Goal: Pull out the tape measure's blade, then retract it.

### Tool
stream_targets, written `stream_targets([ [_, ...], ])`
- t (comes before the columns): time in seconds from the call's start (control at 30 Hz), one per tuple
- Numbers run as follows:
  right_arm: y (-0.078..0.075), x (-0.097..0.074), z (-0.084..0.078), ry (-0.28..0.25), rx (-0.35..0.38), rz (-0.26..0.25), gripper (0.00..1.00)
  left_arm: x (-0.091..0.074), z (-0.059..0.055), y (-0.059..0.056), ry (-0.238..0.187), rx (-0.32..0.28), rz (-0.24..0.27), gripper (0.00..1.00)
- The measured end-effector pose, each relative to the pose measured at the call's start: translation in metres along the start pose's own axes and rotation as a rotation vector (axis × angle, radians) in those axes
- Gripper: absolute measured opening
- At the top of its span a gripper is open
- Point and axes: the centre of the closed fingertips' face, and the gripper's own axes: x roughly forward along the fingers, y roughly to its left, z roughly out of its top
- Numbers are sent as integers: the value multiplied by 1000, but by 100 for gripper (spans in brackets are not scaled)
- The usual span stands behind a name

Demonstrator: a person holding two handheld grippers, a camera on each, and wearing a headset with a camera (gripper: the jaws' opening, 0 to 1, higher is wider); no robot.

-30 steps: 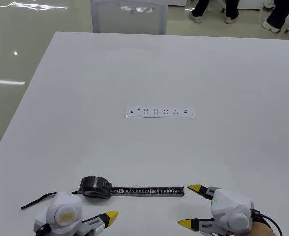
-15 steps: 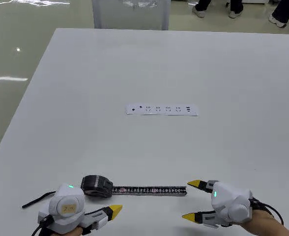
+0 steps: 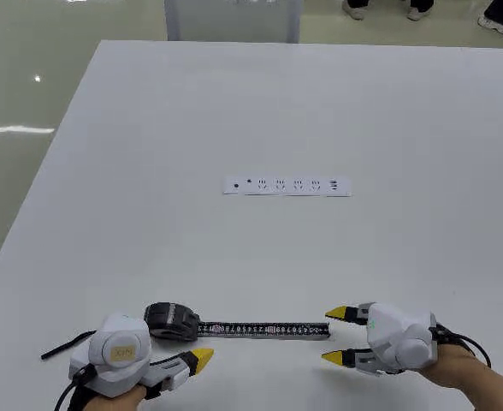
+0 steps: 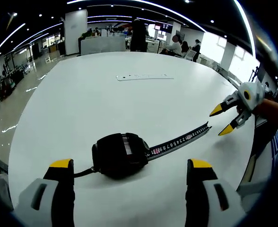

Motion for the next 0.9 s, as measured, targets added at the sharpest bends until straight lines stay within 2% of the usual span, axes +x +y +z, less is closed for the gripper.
stream_targets([
  [0.33,-8,7,-13,38,-20,34,29,6,1,2,10,-5,0,96],
  [0.57,-9,13,-18,42,-29,69,23,8,4,3,6,0,0,93],
  [0.9,-10,21,-24,69,-64,111,21,12,0,7,16,-5,7,92],
])
